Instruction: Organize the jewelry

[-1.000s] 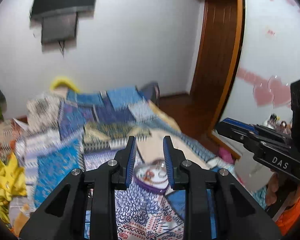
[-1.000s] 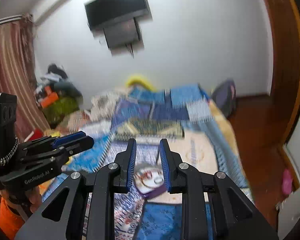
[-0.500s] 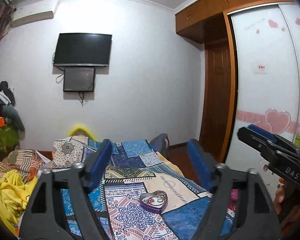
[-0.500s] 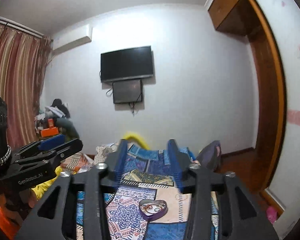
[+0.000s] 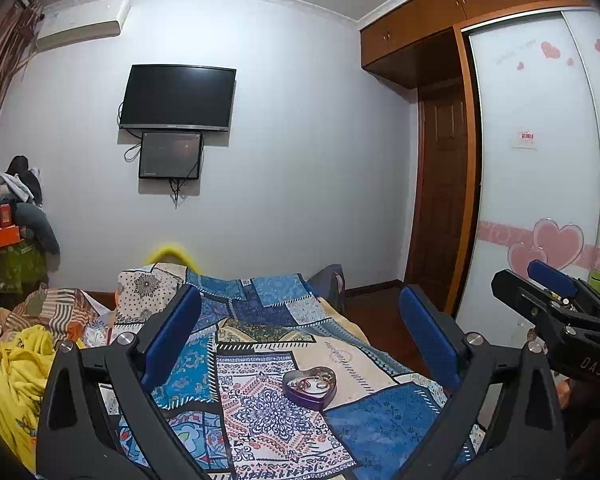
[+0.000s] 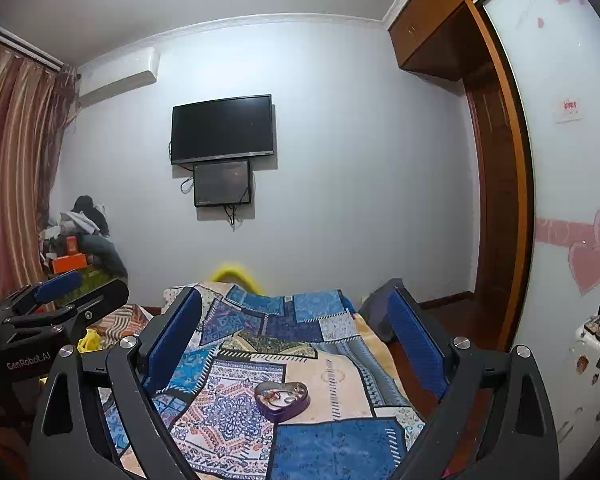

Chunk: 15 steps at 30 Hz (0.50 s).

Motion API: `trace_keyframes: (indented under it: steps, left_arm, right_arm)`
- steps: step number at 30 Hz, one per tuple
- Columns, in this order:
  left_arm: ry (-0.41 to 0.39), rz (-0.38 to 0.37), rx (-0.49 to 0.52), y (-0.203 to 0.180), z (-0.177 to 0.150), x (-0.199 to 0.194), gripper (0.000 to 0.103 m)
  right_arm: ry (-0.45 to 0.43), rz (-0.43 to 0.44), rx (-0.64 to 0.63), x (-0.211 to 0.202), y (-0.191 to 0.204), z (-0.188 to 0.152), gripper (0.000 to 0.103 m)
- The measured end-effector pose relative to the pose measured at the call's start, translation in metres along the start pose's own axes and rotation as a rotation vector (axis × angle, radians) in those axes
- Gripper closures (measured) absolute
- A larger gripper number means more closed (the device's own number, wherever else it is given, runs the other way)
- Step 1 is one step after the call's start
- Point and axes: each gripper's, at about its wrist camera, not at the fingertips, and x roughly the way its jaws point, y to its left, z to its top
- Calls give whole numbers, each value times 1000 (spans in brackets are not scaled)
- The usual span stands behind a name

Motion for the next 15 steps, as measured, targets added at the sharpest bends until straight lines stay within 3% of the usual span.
trace_keyframes:
  steps: [15]
  left_arm:
    - [30, -1, -3, -4, -6, 7, 3]
  right_arm:
    - [33, 6, -3, -7, -3, -7, 10]
